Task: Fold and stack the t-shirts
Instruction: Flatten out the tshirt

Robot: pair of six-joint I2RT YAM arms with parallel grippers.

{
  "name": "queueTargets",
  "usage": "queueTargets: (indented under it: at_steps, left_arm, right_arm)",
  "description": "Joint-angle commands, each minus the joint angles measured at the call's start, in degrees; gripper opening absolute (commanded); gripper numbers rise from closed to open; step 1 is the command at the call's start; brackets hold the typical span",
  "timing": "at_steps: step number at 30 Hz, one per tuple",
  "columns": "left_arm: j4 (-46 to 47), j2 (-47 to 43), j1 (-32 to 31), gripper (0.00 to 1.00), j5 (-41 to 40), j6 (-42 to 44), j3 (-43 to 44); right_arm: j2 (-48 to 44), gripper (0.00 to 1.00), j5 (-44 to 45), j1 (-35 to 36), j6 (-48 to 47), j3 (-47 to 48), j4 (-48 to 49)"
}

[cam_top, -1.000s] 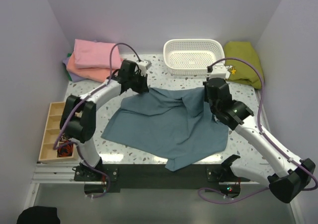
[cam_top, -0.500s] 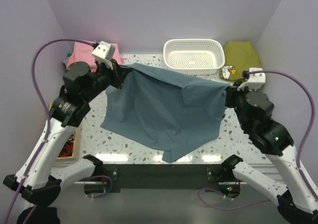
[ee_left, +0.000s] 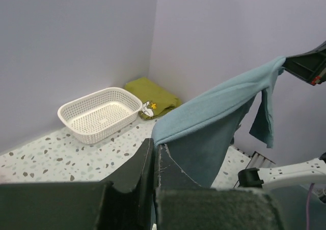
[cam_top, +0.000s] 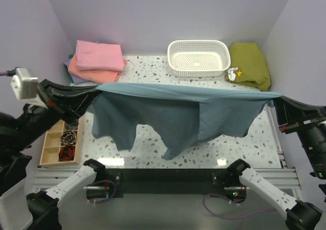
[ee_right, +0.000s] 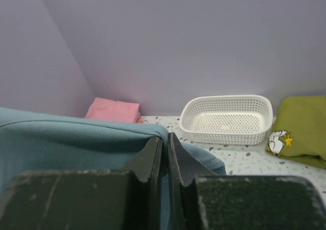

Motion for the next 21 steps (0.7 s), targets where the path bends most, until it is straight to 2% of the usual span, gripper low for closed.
queueTargets:
  at_steps: [1,4,9,13,21]
  left_arm:
    - [-5.9,1.9,5.8,0.03,6.4,-0.1,11.2]
    - [-5.8,3.5,9.2,0.04,15.9,-0.4,16.1]
    - [-6.7,4.8,10.1,0.04,16.7,-1.3,22.0]
    - [-3.8,4.8,10.1,0.04,20.5,-2.5,22.5]
    - [1.2,4.8,10.0,0.04,26.6,-7.1,29.6]
  right_arm:
    - [1.2,0.0,-0.9,-0.4,-1.7,6.0,-1.6]
    - [1.9,0.0,-3.3,-0.4,-2.8,10.1,-2.1]
    - [3.3,0.0,-6.0,-0.4,-4.4,16.5,-2.8]
    - [4.9,0.0,-8.9,-0.4,-5.4,23.7,-3.7]
    - [6.8,0.0,-19.4,-0.8,-3.7,33.6,-5.6]
